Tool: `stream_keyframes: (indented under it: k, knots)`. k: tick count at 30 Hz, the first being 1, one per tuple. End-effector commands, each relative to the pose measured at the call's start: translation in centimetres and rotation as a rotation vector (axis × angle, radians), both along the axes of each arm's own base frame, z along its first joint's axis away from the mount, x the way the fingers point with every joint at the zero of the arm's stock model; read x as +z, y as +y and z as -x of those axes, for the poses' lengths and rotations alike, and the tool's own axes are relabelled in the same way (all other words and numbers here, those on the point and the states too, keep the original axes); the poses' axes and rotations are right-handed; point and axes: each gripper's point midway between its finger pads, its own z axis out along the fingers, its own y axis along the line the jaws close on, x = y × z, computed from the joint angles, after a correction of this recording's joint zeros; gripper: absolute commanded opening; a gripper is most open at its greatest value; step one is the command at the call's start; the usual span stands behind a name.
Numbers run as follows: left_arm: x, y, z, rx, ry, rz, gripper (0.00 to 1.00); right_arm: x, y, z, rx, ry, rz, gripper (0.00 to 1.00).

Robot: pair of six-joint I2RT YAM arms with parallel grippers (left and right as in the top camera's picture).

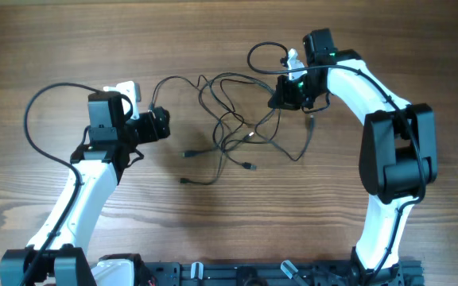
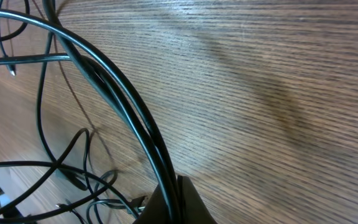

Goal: Untangle cables

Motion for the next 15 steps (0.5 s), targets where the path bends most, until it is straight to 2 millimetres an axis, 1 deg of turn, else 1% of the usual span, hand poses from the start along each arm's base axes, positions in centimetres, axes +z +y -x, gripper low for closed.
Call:
stream_keyframes:
  k: [1,5,8,11,12,15]
  knots:
    - [0.6,-4.1,2.2,-0.127,0.073,0.195,1.0,-0.5,-0.1,-0.2,-0.015,0.004,0.01,0.04]
    - [-0.5,-6.4,4.5,-0.22,0.153,0.181,1.0,-0.5,0.0,-0.3,-0.036,0.01,0.006,0.05]
    - [-1.7,-8.2,5.2,-0.275,0.189,0.16,1.0,-0.5,0.0,-0.3,-0.035,0.013,0.007,0.05]
    - [-3.5,-9.4,5.3,-0.307,0.221,0.114,1.0,-0.5,-0.1,-0.1,-0.034,0.02,0.009,0.07]
    - [-4.4,-10.0,5.7,-0.324,0.247,0.111,1.0,-0.5,-0.1,0.0,-0.034,0.024,0.01,0.1]
    - [-6.5,-11.1,6.7,-0.356,0.318,0.102,1.0,-0.5,-0.1,0.0,-0.033,0.024,0.01,0.15]
